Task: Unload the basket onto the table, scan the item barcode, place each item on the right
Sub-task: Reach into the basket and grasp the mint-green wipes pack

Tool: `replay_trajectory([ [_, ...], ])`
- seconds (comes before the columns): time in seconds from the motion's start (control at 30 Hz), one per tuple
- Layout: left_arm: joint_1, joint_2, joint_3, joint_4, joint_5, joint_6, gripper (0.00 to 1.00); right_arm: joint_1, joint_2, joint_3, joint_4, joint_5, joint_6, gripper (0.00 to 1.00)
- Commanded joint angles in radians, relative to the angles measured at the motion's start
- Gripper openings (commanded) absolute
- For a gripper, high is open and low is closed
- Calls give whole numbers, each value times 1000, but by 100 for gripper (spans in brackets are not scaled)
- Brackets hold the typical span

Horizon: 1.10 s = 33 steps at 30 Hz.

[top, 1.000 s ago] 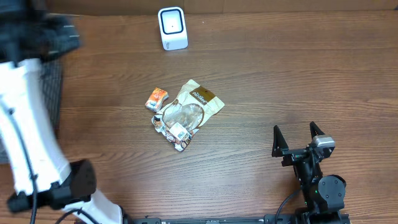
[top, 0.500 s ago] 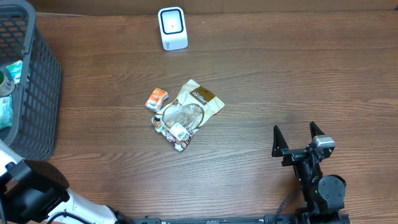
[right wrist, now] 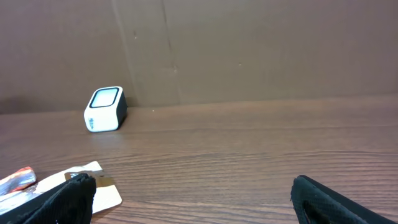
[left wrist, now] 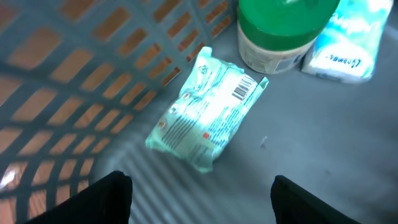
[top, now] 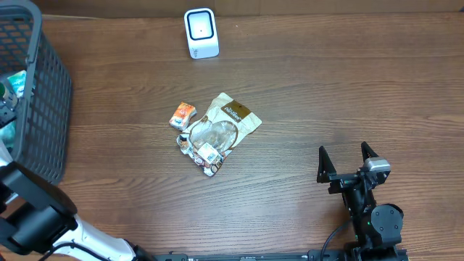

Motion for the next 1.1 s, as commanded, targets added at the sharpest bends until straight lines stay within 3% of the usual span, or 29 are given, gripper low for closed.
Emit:
replay_trajectory([
  [0.0,-4,61,-13,39,-10,111,75,3,-5,-10,6,-5,3,100],
  [0.53,-4,261,-13,132,-40,140,73,3,-5,-10,6,-5,3,100],
  [0.8,-2,274,-14,106,-40,140,56,3,-4,-10,6,-5,3,100],
  [0.93,2,303,-14,72,-40,139,56,3,-5,-10,6,-5,3,100],
  [1.0,2,317,-14,56,-40,139,47,3,-4,-10,6,-5,3,100],
  [1.07,1,319,-14,45,-39,138,24,3,-4,-10,6,-5,3,100],
])
